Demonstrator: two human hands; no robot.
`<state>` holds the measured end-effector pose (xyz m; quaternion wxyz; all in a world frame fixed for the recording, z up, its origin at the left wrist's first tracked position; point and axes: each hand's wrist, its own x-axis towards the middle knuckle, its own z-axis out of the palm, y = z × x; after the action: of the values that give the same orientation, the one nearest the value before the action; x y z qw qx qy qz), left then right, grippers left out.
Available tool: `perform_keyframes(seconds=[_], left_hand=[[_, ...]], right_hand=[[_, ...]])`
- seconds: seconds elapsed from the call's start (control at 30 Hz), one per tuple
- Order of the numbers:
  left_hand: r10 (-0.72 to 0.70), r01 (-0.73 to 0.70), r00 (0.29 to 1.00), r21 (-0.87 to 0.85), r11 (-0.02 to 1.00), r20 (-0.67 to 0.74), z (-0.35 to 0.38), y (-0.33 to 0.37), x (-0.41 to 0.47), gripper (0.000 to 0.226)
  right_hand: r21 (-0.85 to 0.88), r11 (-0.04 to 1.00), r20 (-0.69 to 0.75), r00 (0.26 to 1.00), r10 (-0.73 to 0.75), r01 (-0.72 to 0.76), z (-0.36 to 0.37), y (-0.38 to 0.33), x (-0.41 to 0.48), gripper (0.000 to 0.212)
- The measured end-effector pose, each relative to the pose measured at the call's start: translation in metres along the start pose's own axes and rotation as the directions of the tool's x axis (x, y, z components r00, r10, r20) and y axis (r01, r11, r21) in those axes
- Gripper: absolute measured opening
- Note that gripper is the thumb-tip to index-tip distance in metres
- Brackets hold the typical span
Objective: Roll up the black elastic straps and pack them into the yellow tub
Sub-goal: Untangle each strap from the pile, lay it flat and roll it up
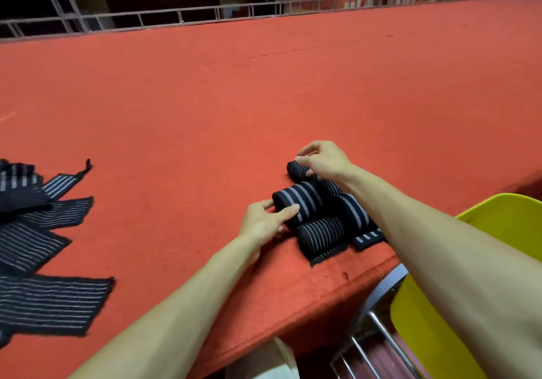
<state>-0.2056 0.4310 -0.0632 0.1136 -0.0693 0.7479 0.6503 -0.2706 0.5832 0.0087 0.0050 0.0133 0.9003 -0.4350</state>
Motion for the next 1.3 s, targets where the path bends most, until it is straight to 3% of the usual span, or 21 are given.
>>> perform_keyframes(seconds=[0.07,0.17,0.27,0.3,0.4,0.47,0.6,0.8,1.0,1.07,1.2,1.3], left_hand=[[0.054,-0.053,0.999,0.119,0.991,-0.006,0.001,-0.001,0.000,0.017],[0.079,-0.080,0.997,0.221,0.972,0.016,-0.007,0.002,-0.003,0.034],[0.070,-0.058,0.997,0.284,0.957,-0.031,-0.034,0.001,-0.017,0.075],[0.076,-0.057,0.995,0.286,0.956,-0.058,-0.047,0.001,-0.022,0.076],[0.133,-0.089,0.982,0.292,0.952,-0.135,-0.100,-0.003,-0.052,0.039],[0.184,-0.116,0.968,0.345,0.931,-0.172,-0.135,-0.010,-0.075,0.027],[0.303,-0.141,0.907,0.468,0.873,-0.292,-0.208,-0.035,-0.129,0.022],[0.402,-0.078,0.824,0.622,0.779,-0.399,-0.307,-0.072,-0.173,0.028],[0.330,-0.012,0.924,0.850,0.527,-0.192,-0.378,-0.123,-0.168,0.045],[0.397,-0.055,0.904,0.876,0.479,-0.160,-0.386,-0.129,-0.163,0.048],[0.571,-0.166,0.820,0.943,0.287,-0.029,-0.394,-0.127,-0.157,0.046],[0.691,-0.209,0.722,0.939,0.275,-0.041,-0.391,-0.127,-0.154,0.038]], right_hand=[[-0.025,1.000,-0.005,1.000,-0.004,0.004,0.002,0.001,-0.001,0.020],[-0.071,0.997,-0.004,1.000,-0.025,0.025,0.008,-0.005,-0.007,0.019],[-0.128,0.988,-0.008,0.996,-0.085,0.083,0.021,-0.020,-0.018,0.016],[-0.131,0.986,-0.005,0.994,-0.108,0.106,0.028,-0.026,-0.023,0.015],[-0.114,0.975,0.032,0.982,-0.188,0.190,0.061,-0.053,-0.042,0.015],[-0.120,0.963,0.110,0.968,-0.227,0.240,0.088,-0.068,-0.054,0.015],[-0.101,0.940,0.332,0.902,-0.276,0.325,0.155,-0.100,-0.079,0.014],[-0.135,0.877,0.527,0.783,-0.331,0.462,0.247,-0.149,-0.109,0.019],[-0.172,0.838,0.608,0.725,-0.323,0.518,0.321,-0.180,-0.114,0.029],[-0.185,0.831,0.583,0.739,-0.338,0.525,0.339,-0.183,-0.113,0.034],[-0.253,0.829,0.586,0.761,-0.278,0.498,0.363,-0.184,-0.108,0.044],[-0.149,0.876,0.596,0.748,-0.291,0.459,0.364,-0.188,-0.099,0.032]])
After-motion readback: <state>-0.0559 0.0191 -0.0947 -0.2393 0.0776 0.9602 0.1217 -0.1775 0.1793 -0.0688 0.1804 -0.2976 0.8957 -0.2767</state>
